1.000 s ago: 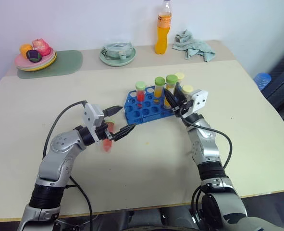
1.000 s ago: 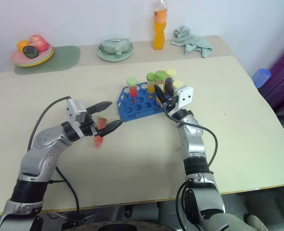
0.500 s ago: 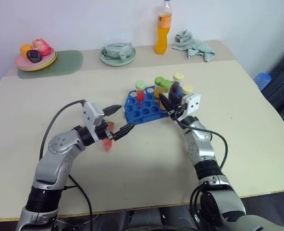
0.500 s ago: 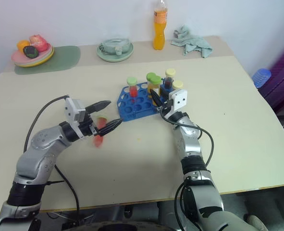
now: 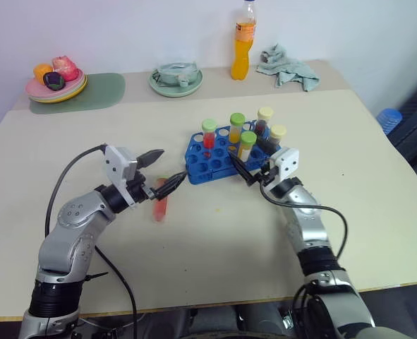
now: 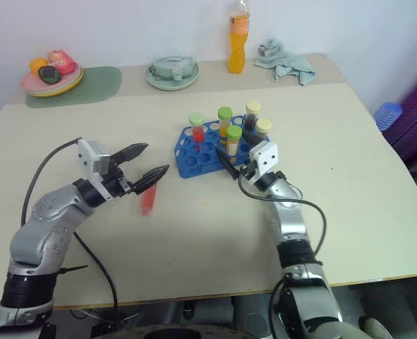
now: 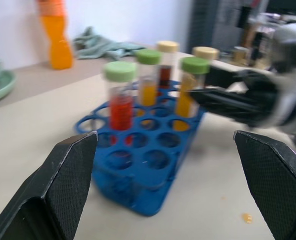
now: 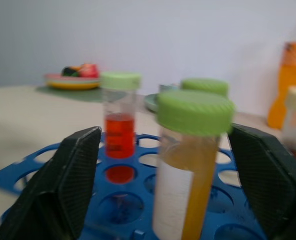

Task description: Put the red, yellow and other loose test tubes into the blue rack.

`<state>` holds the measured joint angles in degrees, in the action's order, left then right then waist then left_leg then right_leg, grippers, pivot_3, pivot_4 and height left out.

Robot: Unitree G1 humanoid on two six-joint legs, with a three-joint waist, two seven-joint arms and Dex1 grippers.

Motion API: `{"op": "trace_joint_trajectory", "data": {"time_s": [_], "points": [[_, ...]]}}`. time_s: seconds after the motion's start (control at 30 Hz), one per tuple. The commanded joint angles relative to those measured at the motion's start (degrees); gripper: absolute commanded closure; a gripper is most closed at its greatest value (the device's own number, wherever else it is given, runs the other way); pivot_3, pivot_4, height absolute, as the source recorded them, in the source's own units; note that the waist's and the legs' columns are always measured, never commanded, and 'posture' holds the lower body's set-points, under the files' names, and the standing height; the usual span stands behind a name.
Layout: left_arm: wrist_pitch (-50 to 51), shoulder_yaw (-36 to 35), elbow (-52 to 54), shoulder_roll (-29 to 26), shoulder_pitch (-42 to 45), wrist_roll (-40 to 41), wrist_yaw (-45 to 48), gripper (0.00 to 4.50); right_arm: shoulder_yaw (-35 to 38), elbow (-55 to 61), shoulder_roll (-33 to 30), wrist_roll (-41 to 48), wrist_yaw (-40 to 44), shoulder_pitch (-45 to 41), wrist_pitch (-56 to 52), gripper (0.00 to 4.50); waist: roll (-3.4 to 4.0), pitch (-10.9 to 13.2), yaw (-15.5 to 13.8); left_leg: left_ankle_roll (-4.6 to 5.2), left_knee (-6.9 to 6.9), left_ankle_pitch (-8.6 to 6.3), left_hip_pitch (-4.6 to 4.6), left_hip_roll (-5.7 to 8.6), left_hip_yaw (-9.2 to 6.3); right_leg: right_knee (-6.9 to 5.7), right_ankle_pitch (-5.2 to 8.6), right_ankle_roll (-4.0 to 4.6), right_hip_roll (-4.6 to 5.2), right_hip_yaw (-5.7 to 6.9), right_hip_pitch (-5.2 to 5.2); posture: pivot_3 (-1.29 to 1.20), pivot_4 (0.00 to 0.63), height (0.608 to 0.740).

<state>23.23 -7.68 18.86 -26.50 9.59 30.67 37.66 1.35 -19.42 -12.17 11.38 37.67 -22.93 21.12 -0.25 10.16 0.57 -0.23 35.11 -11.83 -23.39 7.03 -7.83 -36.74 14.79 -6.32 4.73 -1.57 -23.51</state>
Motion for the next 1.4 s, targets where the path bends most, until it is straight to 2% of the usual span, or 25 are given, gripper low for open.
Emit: {"op": "trace_joint_trajectory", "data": {"time_s": [0.03, 0.13, 0.2, 0.3, 0.4, 0.47, 0.53, 0.67, 0.8, 1.07, 1.13, 1.2, 1.27, 1.4], "points": [[4.4, -2.3, 4.1, 0.2, 0.2, -2.1, -9.1, 0.0, -0.5, 12.2, -6.1, 4.2, 5.5, 3.2, -8.1, 0.35, 0.0, 0.0, 0.0, 0.0, 0.0, 0.0, 0.0, 0.0, 0.0, -0.01, 0.0, 0.0, 0.01, 0.0, 0.0, 0.0, 0.15, 0.74], [13.4, -2.2, 9.8, -2.5, -0.4, -5.8, -16.8, 0.0, 2.2, 20.1, -13.8, 10.0, 9.7, 7.1, -17.9, 0.35, -0.01, 0.0, 0.0, 0.01, -0.01, -0.01, -0.01, -0.01, -0.01, 0.0, 0.01, 0.0, 0.11, -0.02, 0.0, 0.0, 0.15, 0.74], [20.1, -3.0, 12.3, -4.4, 0.1, -2.6, -17.1, 0.0, 4.3, 22.7, -18.0, 11.7, 11.3, 9.5, -20.7, 0.35, -0.01, 0.0, 0.0, 0.02, -0.01, -0.01, -0.02, -0.01, -0.01, 0.02, 0.01, -0.01, 0.13, -0.02, 0.01, 0.0, 0.15, 0.74], [28.0, -6.1, 15.0, -3.9, 2.0, 2.6, -19.8, 0.0, 7.8, 25.9, -24.0, 14.6, 14.8, 13.4, -23.9, 0.35, -0.01, 0.0, -0.3, 0.03, 0.02, -0.02, -0.02, -0.01, -0.01, 0.03, 0.02, -0.01, 0.14, 0.04, 0.06, 0.0, 0.15, 0.74], [47.9, -8.3, 16.6, -5.3, 7.4, 5.6, -25.5, 0.0, 11.1, 28.5, -28.9, 17.6, 18.5, 15.5, -26.3, 0.35, -0.07, 0.0, -0.5, 0.04, 0.05, -0.02, -0.02, -0.01, -0.02, 0.04, 0.03, -0.03, 0.17, 0.08, 0.08, 0.0, 0.15, 0.74], [62.3, -9.5, 15.6, -5.7, 14.0, 8.2, -25.0, 0.0, 13.0, 30.1, -32.5, 20.5, 22.0, 16.4, -28.9, 0.35, -0.08, 0.1, -0.7, 0.04, 0.11, -0.02, -0.02, -0.01, -0.03, -0.02, 0.04, -0.05, 0.15, 0.1, 0.1, 0.0, 0.15, 0.74], [68.5, -11.6, 13.0, -3.3, 19.6, 10.0, -26.3, 0.0, 13.9, 31.0, -35.1, 22.5, 25.0, 16.5, -30.6, 0.35, -0.09, 0.1, -0.9, 0.04, 0.14, -0.02, -0.02, -0.01, -0.02, -0.04, 0.05, -0.08, 0.01, 0.11, 0.11, 0.0, 0.15, 0.74], [69.3, -10.4, 5.0, -5.4, 25.0, 19.9, -30.9, 0.0, 14.4, 31.4, -37.6, 25.9, 27.7, 14.2, -34.8, 0.35, -0.15, 0.1, -1.0, 0.04, 0.13, -0.03, 0.0, -0.02, -0.01, -0.02, 0.06, -0.09, 0.09, 0.11, 0.14, 0.0, 0.15, 0.74], [69.3, -6.6, -2.4, -9.9, 27.3, 31.9, -39.2, 0.0, 14.3, 31.4, -38.3, 27.0, 30.0, 12.2, -36.7, 0.35, -0.17, 0.1, -1.2, 0.03, 0.12, -0.03, -0.02, -0.02, -0.01, -0.01, 0.06, -0.09, 0.19, 0.1, 0.09, 0.0, 0.15, 0.74], [69.3, -1.8, -21.8, -10.1, 36.0, 56.5, -66.6, 0.0, 13.1, 32.1, -37.2, 26.1, 30.4, 9.7, -37.2, 0.35, -0.27, 0.1, -1.6, 0.04, 0.19, -0.04, -0.05, 0.04, -0.07, 0.0, 0.05, -0.1, 0.29, 0.09, 0.12, 0.0, 0.15, 0.74], [65.9, 1.8, -25.7, -12.2, 36.9, 67.0, -74.0, 0.0, 12.9, 32.2, -37.0, 25.8, 30.2, 9.6, -37.0, 0.35, -0.27, 0.1, -1.4, 0.04, 0.18, -0.04, -0.07, 0.06, -0.07, -0.02, 0.05, -0.1, 0.29, 0.06, 0.06, 0.0, 0.15, 0.74], [60.1, 8.4, -28.2, -14.9, 37.6, 78.9, -82.5, 0.0, 13.0, 31.9, -36.8, 25.6, 30.2, 9.5, -36.8, 0.35, -0.27, 0.1, -1.2, 0.03, 0.16, -0.03, -0.08, 0.05, -0.06, -0.06, 0.05, -0.1, 0.29, 0.0, 0.01, 0.0, 0.15, 0.74], [58.0, 11.6, -29.7, -15.2, 38.9, 82.3, -87.1, 0.0, 13.2, 31.5, -36.7, 25.3, 30.4, 9.6, -36.3, 0.35, -0.27, 0.1, -1.3, 0.02, 0.17, -0.03, -0.08, 0.05, -0.02, -0.18, 0.05, -0.1, 0.3, -0.09, -0.06, 0.0, 0.15, 0.74], [57.6, 12.8, -32.5, -14.3, 41.3, 82.3, -91.3, 0.0, 13.0, 31.5, -36.3, 24.7, 30.3, 9.8, -35.8, 0.35, -0.27, 0.1, -1.5, 0.0, 0.24, -0.01, -0.08, 0.08, -0.01, -0.23, 0.05, -0.09, 0.3, -0.09, -0.03, 0.0, 0.15, 0.74]]}}
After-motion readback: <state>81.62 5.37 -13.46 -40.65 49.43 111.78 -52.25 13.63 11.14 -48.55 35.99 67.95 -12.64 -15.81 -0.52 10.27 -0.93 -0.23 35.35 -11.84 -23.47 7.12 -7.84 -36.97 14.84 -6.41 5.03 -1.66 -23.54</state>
